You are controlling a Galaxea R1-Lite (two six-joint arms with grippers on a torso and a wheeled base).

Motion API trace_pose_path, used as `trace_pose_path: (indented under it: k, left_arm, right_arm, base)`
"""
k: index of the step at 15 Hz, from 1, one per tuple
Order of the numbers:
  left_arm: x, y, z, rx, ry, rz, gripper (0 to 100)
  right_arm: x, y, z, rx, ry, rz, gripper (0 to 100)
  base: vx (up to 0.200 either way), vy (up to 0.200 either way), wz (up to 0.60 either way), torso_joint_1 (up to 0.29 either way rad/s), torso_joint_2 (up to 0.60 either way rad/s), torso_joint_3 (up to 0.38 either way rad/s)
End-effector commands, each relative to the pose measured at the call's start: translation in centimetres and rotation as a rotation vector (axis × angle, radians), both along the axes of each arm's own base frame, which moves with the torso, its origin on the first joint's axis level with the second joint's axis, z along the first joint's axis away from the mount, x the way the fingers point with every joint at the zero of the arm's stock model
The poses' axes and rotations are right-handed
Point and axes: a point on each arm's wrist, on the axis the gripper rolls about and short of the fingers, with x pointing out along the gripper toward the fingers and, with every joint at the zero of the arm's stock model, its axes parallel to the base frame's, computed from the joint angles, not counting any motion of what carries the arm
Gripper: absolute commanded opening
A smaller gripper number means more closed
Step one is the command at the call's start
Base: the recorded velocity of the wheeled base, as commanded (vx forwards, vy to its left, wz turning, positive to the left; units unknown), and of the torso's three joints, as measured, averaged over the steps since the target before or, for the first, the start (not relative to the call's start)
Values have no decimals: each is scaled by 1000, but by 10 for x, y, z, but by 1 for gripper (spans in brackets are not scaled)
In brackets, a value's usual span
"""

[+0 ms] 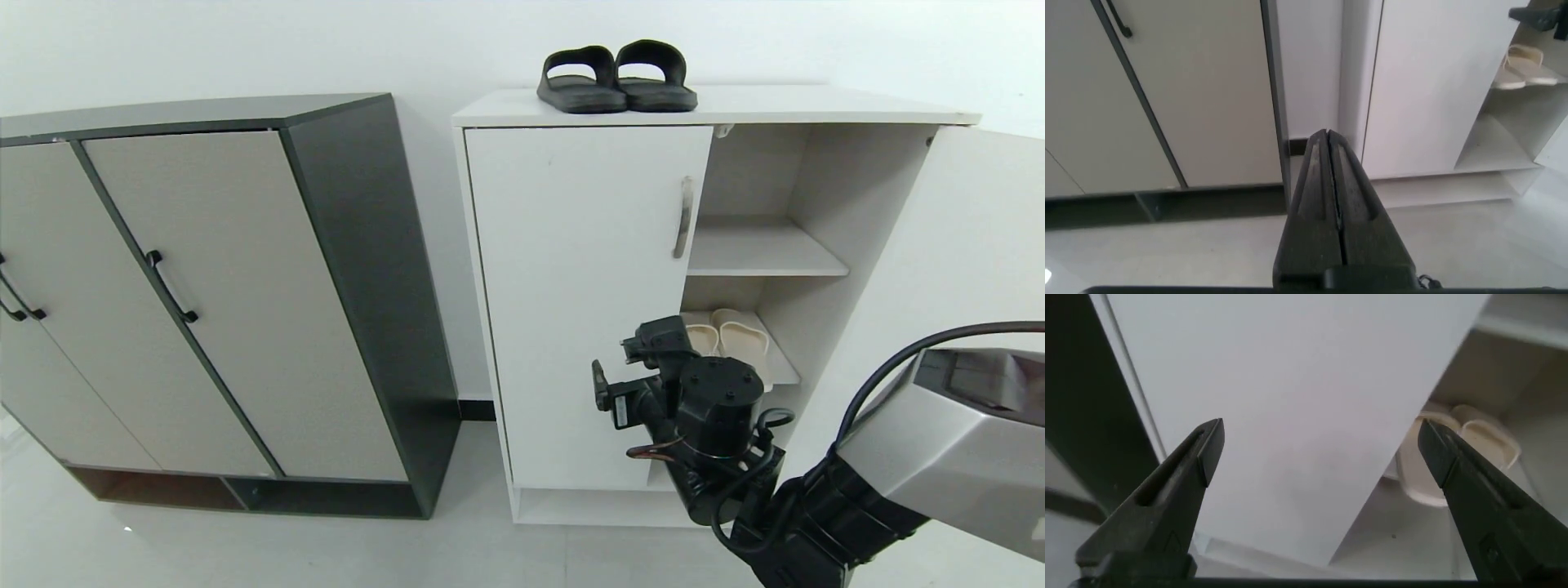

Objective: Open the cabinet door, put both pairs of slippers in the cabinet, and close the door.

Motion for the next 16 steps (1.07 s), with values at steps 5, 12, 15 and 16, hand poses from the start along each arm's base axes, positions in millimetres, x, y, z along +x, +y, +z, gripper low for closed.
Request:
trace_pose_path:
  k: [5,12,15,16]
  left_arm:
    - [0,0,0,0,0,0,0]
    - [0,0,0,0,0,0,0]
    - [0,0,0,0,0,0,0]
    - [0,0,0,0,0,0,0]
  right_arm:
    - [0,0,0,0,-2,0,100]
    - [0,0,2,5,-7,0,100]
    - [0,0,2,6,-9,-4,100]
    - [0,0,2,6,-9,-2,100]
  base:
    - [0,0,0,72,-484,-356]
    - [0,0,0,133,-466,-334]
    - [0,0,0,177,-483,-310]
    - [0,0,0,188,-496,-315]
